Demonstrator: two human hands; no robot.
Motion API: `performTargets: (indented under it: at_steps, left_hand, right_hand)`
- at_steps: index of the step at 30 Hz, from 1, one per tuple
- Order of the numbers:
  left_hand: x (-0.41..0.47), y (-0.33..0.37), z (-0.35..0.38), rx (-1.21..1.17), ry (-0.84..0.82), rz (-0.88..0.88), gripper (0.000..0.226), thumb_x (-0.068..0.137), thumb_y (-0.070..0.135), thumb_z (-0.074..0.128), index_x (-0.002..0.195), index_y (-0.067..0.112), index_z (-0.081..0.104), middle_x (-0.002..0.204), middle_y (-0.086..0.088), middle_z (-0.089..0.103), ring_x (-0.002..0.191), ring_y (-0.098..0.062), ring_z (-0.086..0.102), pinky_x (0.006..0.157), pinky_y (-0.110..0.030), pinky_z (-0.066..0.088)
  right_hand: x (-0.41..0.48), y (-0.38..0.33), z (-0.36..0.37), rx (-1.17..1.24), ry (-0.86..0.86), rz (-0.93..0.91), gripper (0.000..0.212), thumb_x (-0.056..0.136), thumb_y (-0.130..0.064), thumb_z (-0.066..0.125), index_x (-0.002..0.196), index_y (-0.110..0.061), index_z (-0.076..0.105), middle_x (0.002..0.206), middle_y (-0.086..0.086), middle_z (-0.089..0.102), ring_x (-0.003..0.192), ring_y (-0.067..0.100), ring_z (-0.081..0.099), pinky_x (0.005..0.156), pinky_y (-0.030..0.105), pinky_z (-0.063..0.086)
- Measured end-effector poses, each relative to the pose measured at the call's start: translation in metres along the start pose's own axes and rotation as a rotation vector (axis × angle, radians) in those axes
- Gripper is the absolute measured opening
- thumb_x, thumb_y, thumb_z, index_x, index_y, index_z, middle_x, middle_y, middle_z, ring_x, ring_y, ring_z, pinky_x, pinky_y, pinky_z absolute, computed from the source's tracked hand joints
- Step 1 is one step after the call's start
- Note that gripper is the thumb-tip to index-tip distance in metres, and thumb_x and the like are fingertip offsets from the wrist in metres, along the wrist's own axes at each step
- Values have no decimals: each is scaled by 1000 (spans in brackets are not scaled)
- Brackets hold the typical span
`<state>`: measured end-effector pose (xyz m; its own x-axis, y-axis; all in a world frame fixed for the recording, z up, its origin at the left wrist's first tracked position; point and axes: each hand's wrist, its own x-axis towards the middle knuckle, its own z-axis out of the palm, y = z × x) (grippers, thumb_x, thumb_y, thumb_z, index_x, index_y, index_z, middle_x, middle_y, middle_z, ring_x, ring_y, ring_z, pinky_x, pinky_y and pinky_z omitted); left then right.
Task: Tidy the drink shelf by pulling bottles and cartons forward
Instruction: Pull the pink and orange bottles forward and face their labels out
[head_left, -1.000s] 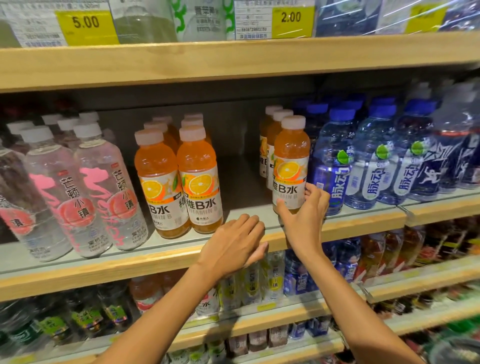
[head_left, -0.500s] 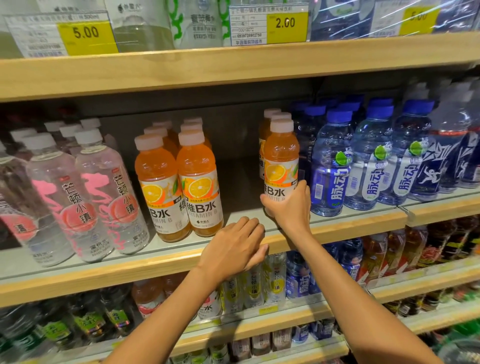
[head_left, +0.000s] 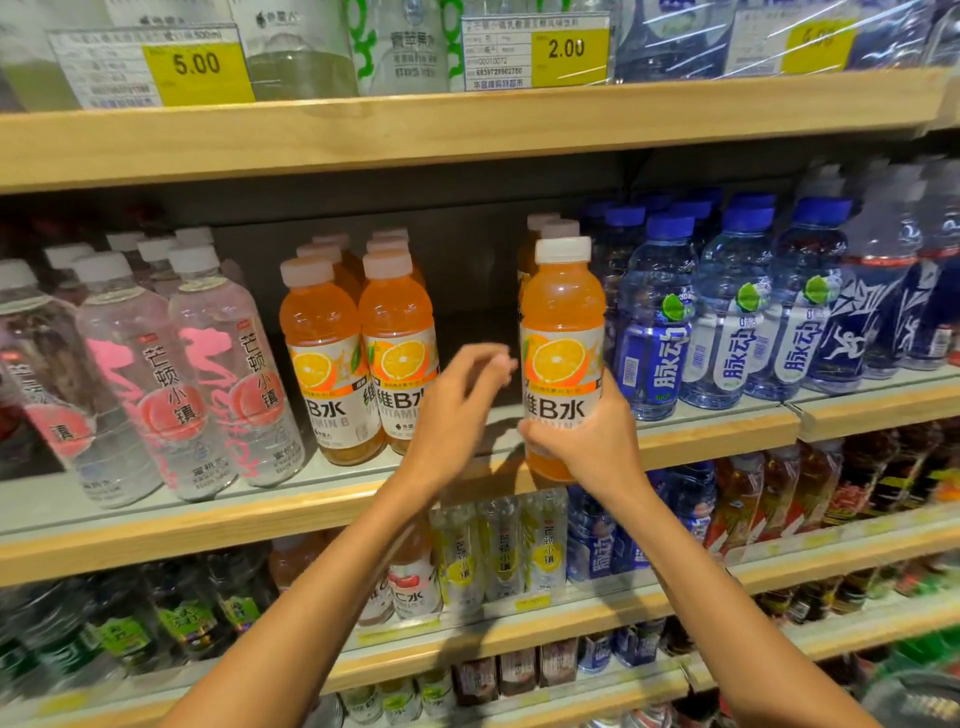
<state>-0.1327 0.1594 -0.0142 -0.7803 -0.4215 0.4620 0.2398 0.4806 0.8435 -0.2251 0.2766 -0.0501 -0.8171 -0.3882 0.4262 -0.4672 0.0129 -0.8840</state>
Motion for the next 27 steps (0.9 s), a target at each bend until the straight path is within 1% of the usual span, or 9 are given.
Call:
performTargets:
  at_steps: [2,5,10,13,15,17,20,23,27]
  left_hand:
    - [6,21,3,-206,-18,-56,41,88,48,52,114,18,58,110,-2,66,104,-16,64,90,-34,52]
    - [6,40,9,-352,57,-130,48,73,52,66,112,25,56,106,2,69,94,-8,69,79,-26,55]
    - [0,44,7,-326,297,-137,41,69,27,84,103,22,62,92,4,71,79,-3,69,69,-18,54]
    - [-2,45,-2,-392,307,-187,34,68,21,83,96,21,64,82,5,71,76,-8,70,70,-25,56]
    - [0,47,-12,-592,214,-312,42,62,21,85,98,12,66,80,-2,71,72,-17,70,66,-32,57]
    - [3,50,-23,-854,3,-457,47,57,23,84,98,6,71,83,-7,71,71,-19,69,64,-31,56]
    - [9,49,-33,-1105,-273,-435,52,46,25,90,92,5,74,92,-8,70,77,-22,69,72,-34,57]
    - [11,46,-33,-1181,-444,-364,67,50,27,90,108,6,63,97,-10,67,80,-23,67,77,-34,56]
    - [9,38,-32,-1163,-526,-353,71,51,30,91,112,7,62,99,-10,68,85,-22,68,82,-34,55]
  right_hand:
    - [-13,-9,6,25,-66,-7,68,50,-30,82,111,-21,52,91,-9,67,81,-1,64,67,15,52]
    - [-28,-19,19,43,-115,15,65,51,-22,83,109,-19,52,94,-4,68,85,9,66,71,27,56]
    - [-47,-32,31,-50,-140,32,62,50,-38,77,103,-25,47,92,-5,66,82,10,64,67,29,55]
    - [-49,-31,22,214,-340,90,62,58,-38,78,111,-24,51,98,-3,69,87,9,67,68,25,54]
    - [-49,-28,14,526,-516,195,69,61,-39,78,121,-17,53,107,3,71,96,15,69,74,25,54]
    - [-51,-27,9,783,-726,337,83,61,-45,83,127,-8,51,107,14,70,94,26,69,78,31,55]
    - [-53,-31,11,969,-981,379,80,69,-51,79,128,-5,50,101,20,66,87,31,68,81,36,54]
    - [-54,-38,17,1011,-1038,392,75,69,-47,79,124,-4,51,100,20,64,84,31,67,79,40,55]
    - [-57,-37,21,914,-930,361,70,66,-50,81,116,-7,59,93,20,65,74,32,67,66,38,57]
